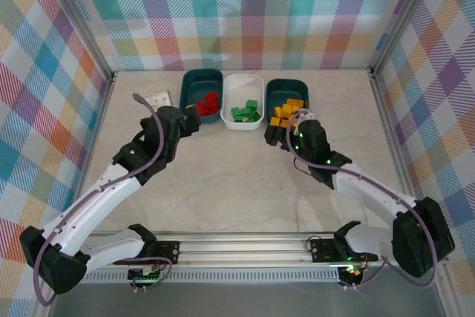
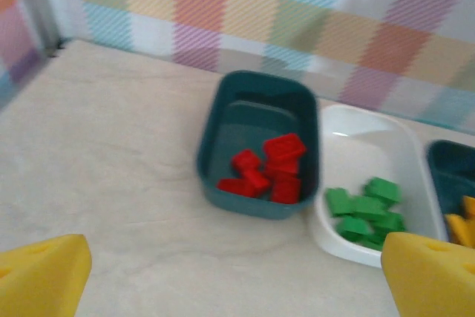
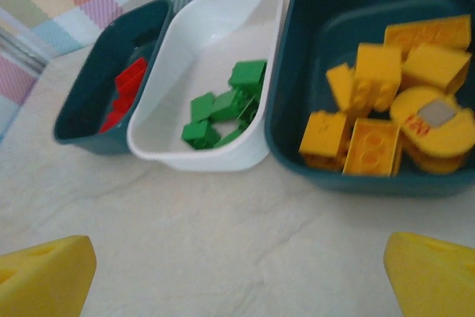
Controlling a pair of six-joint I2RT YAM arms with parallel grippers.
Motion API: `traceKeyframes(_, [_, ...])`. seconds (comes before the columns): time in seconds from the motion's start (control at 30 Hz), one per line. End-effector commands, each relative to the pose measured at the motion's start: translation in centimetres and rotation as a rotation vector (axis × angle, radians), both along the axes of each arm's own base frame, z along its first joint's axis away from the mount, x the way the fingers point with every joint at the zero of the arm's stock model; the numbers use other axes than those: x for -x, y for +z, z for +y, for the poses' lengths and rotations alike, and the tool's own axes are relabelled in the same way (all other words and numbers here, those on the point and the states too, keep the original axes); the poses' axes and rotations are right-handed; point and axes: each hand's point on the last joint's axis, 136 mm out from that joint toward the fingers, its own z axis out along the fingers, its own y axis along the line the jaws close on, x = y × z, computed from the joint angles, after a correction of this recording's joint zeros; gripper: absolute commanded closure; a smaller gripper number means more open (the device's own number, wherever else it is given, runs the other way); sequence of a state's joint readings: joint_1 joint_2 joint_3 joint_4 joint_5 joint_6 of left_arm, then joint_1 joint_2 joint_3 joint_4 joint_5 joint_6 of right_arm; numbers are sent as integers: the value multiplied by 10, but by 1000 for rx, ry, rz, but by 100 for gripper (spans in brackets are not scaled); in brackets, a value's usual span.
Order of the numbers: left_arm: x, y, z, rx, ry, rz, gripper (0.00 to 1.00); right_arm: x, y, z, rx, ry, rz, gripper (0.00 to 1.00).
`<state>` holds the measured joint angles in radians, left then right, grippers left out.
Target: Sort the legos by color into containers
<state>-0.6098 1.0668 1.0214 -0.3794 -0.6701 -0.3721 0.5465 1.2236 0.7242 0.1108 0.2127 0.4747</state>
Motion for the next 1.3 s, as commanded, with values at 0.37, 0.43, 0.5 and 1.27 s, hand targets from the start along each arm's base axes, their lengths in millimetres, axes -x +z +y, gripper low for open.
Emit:
traceKeyframes(0.37, [7,-106,91,-299,117,-78,0,-15,-23,-99,615,-52,-359,0])
traceKeyframes(0.43, [8,-126,106,-295,151,-87,0,-17,-35,-107,589,-90,-353,0])
traceKeyframes(0.5, [9,-146,119,-269,192,-119,0,-19,-50,-108,581,-89,-352,0])
traceKeyframes(1.27, [-74,-213,85,-93,-144,38,0,-53,-95,-175,306,-215,-172,0])
